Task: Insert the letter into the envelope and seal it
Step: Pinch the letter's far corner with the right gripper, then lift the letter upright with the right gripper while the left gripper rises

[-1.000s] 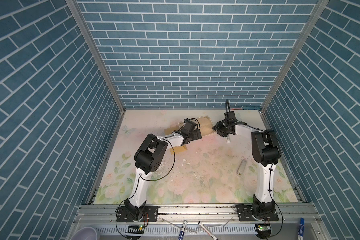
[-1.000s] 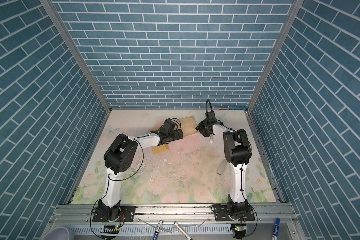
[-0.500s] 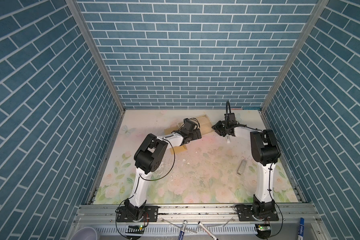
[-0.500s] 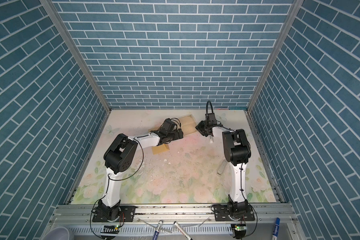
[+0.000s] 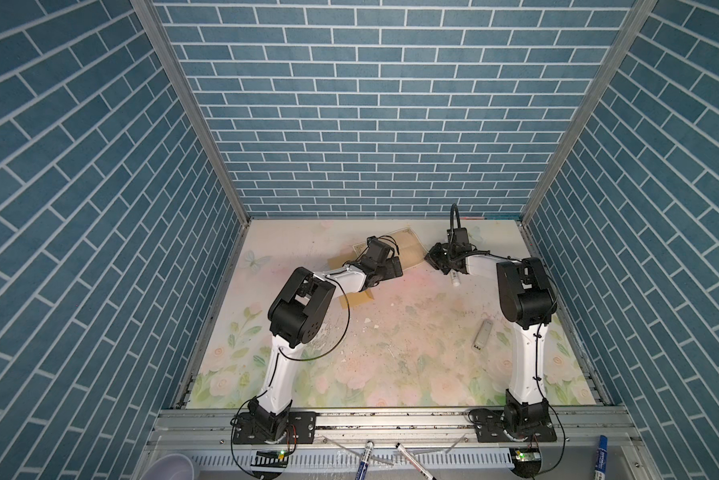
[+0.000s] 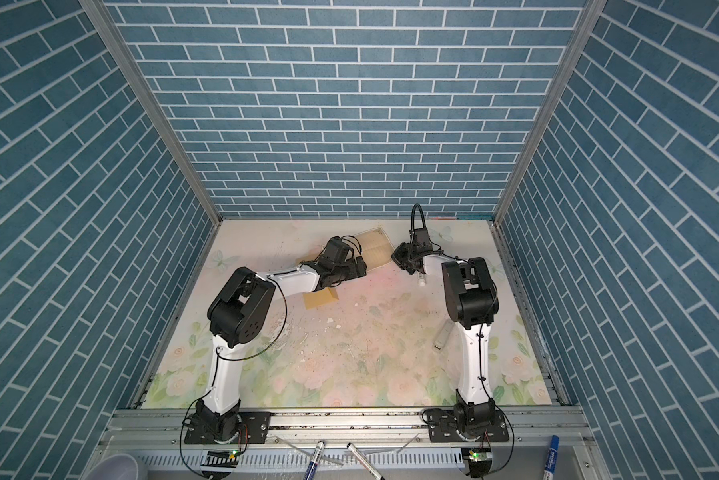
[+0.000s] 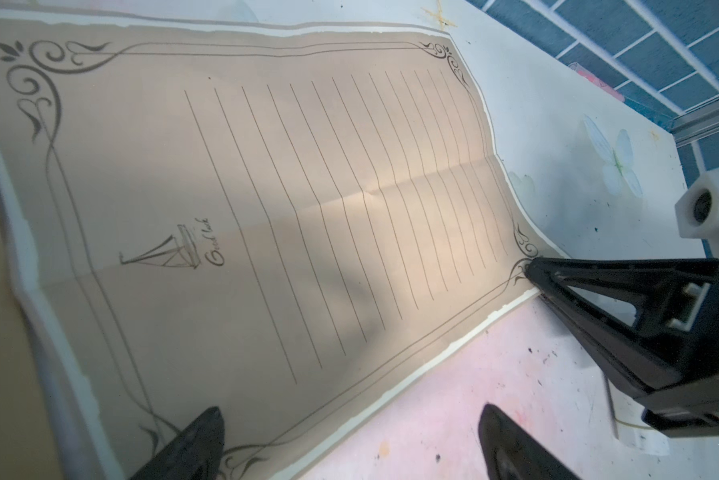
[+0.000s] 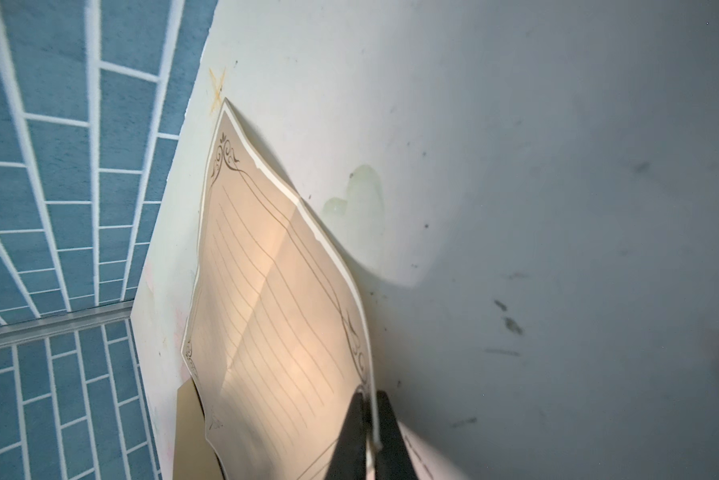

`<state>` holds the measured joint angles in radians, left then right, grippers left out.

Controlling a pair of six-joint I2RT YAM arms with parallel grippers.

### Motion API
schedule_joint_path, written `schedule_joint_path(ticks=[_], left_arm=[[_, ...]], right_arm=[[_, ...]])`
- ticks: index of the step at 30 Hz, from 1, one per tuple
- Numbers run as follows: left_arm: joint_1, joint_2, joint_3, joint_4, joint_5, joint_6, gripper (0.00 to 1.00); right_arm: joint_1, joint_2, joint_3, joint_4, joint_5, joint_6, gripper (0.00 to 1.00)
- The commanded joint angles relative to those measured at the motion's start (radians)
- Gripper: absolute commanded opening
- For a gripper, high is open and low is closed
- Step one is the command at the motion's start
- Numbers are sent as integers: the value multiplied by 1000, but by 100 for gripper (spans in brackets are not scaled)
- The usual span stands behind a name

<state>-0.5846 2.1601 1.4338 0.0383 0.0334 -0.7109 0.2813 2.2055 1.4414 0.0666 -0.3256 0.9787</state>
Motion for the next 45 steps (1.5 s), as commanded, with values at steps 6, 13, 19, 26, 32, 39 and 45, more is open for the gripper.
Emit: schedule_joint_path(ticks=[6,13,19,26,32,39,45], left_arm=[[5,28,23,-69,20,-3,96],[5,-41,139,-123,0,147,97],[5,-199,141,-118,-68,339,100],[6,-467,-86,43,-119,533,100],[8,-631,-222,90,-95,635,100],[33,-759,-341,111,-24,696,100],[75,-863,-436,153,91,722,100]], right_arm=[[2,-6,-19,34,29,-44,0],[-3,-151,-20,68,49,-141,0],[-4,-302,-4,29,59,-304,0],[-2,-461,4,-39,16,-490,0],[2,-560,16,-95,-71,-604,0],[14,-674,18,-183,-180,-758,0],[25,-773,-9,-236,-286,-872,0]])
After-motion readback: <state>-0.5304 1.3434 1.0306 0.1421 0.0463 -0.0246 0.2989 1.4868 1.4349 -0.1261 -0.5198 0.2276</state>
